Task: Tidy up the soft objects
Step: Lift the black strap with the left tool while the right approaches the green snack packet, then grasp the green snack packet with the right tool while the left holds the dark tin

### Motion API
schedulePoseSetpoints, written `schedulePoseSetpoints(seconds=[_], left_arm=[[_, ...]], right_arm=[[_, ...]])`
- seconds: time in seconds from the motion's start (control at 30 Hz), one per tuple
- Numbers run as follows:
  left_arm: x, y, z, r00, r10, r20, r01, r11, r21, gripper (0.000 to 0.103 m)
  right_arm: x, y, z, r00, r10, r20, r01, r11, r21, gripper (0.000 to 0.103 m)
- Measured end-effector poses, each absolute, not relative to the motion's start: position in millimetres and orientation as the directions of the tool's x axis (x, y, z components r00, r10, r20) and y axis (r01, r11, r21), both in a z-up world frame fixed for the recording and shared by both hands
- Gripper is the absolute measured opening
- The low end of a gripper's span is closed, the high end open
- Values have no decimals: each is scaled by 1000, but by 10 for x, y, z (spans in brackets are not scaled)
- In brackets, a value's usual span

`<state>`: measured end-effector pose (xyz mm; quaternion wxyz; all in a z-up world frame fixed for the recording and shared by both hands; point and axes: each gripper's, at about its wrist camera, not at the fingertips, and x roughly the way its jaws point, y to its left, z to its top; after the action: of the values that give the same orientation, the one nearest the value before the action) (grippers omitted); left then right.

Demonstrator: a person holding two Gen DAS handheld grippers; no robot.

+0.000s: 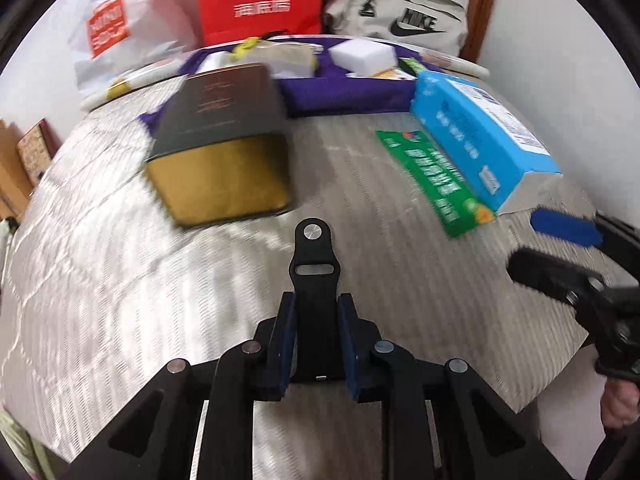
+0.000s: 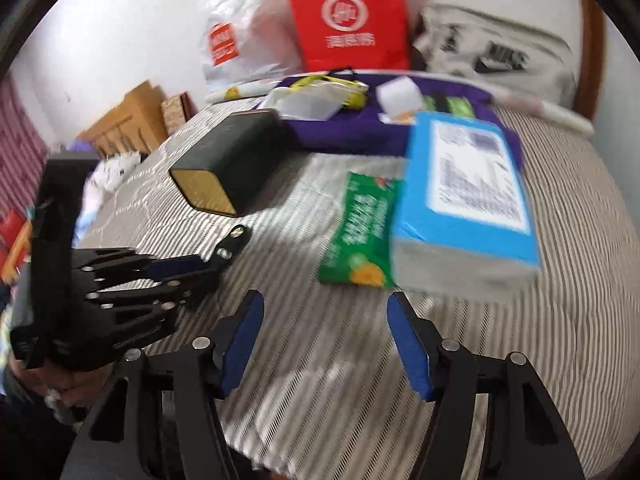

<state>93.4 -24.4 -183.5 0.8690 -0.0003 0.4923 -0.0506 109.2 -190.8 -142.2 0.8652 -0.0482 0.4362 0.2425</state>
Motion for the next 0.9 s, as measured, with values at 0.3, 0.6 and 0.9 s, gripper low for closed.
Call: schedulePoseSetpoints(seconds=[0.3, 0.6, 0.9], left_arm=[[903, 247, -1853, 527, -150, -836, 23, 987, -162, 20], [917, 316, -1871, 530, -211, -821, 42, 974, -223, 20], [901, 319, -1867, 531, -213, -820, 48, 974, -222, 20]], right_arm=[[1205, -1370, -1638, 601, 211, -771, -470, 873, -128, 59], [1363, -1365, -1781, 627, 114, -771, -381, 908, -176, 57], [1358, -1434, -1770, 540, 235, -808, -406, 914, -6, 0]])
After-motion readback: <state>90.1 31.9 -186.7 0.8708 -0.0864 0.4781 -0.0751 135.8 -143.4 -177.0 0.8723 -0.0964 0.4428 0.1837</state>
